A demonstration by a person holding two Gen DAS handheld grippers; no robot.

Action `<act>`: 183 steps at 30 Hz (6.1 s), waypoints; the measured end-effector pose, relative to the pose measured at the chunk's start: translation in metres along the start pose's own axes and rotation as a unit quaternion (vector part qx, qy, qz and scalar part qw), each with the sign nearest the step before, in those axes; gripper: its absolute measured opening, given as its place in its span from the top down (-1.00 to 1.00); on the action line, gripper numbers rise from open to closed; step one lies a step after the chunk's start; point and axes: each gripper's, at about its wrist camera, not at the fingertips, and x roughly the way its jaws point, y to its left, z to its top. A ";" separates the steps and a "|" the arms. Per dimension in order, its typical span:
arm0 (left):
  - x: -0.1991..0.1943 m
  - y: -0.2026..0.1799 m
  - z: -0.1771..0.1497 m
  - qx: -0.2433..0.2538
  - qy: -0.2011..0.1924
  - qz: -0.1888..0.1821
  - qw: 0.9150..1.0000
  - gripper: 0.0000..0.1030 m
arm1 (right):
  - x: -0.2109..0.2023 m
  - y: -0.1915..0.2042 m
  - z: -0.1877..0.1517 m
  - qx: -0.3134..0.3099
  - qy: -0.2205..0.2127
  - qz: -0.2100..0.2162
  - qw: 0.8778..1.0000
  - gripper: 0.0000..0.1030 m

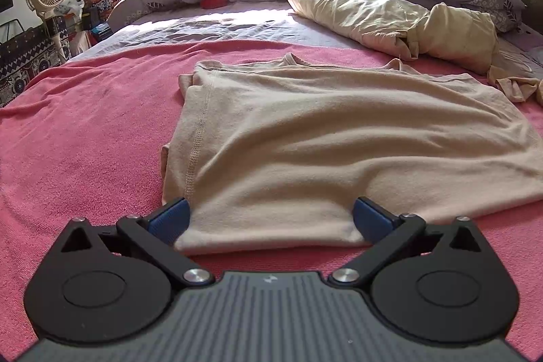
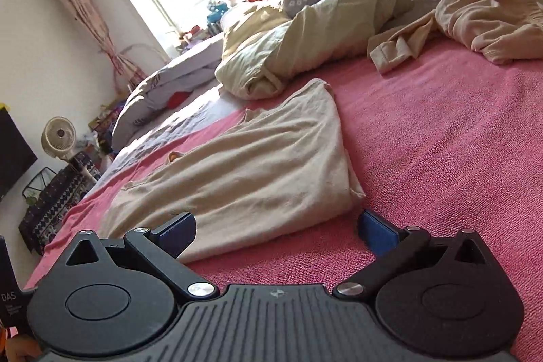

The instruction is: Fold clothes

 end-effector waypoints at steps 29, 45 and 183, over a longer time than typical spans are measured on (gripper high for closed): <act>-0.059 -0.029 -0.038 0.272 -0.104 0.005 0.957 -0.99 | 0.000 -0.029 0.024 0.126 0.025 0.072 0.989 -1.00; -0.012 0.122 -0.041 -0.611 0.037 -0.251 0.749 -0.98 | 0.030 -0.037 0.039 0.226 0.012 0.073 0.971 -1.00; 0.010 0.199 0.004 -0.466 0.141 -0.328 0.810 1.00 | -0.010 -0.076 0.014 0.341 0.125 0.139 0.921 0.90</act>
